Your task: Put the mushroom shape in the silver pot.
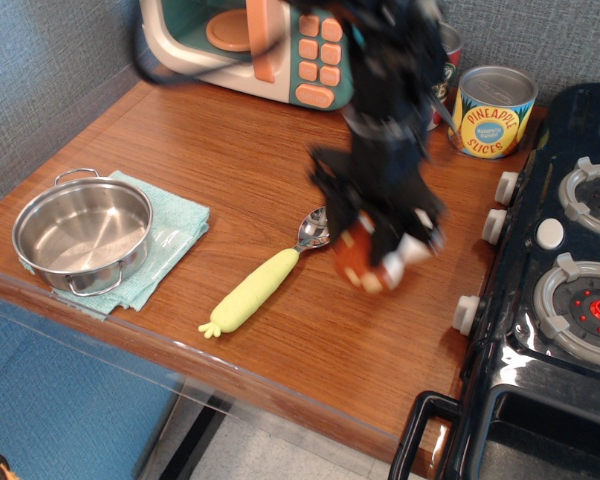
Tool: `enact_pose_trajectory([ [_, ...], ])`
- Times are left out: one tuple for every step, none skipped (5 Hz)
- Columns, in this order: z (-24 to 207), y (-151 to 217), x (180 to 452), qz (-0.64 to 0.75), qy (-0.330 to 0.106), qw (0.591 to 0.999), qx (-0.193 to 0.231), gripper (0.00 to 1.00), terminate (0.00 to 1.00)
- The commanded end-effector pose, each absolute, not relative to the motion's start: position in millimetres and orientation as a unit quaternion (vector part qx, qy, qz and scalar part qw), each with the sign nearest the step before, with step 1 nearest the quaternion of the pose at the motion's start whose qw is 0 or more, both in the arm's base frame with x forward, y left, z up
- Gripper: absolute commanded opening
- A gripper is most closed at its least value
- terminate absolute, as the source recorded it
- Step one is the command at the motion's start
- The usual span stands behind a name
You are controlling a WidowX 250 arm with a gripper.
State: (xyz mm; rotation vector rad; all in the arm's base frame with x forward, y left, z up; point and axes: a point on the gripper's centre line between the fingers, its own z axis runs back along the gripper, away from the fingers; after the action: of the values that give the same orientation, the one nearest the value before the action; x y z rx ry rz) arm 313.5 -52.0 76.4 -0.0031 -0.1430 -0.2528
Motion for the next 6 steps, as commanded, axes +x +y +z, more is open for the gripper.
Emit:
enact_pose_trajectory([
  [120.2,38.2,260.3,0.035,-0.081,0.995,0.037,0.0,0.0],
  [112.9,84.5,227.1,0.083,-0.068,0.994,0.033,0.0,0.0],
  [105.7,132.1,208.1,0.113,-0.057,0.992,0.027,0.0,0.0],
  [100.0,145.0,204.2,0.128,-0.047,0.99,0.026,0.0,0.0],
  [92.2,145.8,204.7,0.135,-0.042,0.99,0.021,1.0,0.0],
  [96.0,135.1,206.9,0.118,-0.049,0.991,0.025,1.0,0.0],
])
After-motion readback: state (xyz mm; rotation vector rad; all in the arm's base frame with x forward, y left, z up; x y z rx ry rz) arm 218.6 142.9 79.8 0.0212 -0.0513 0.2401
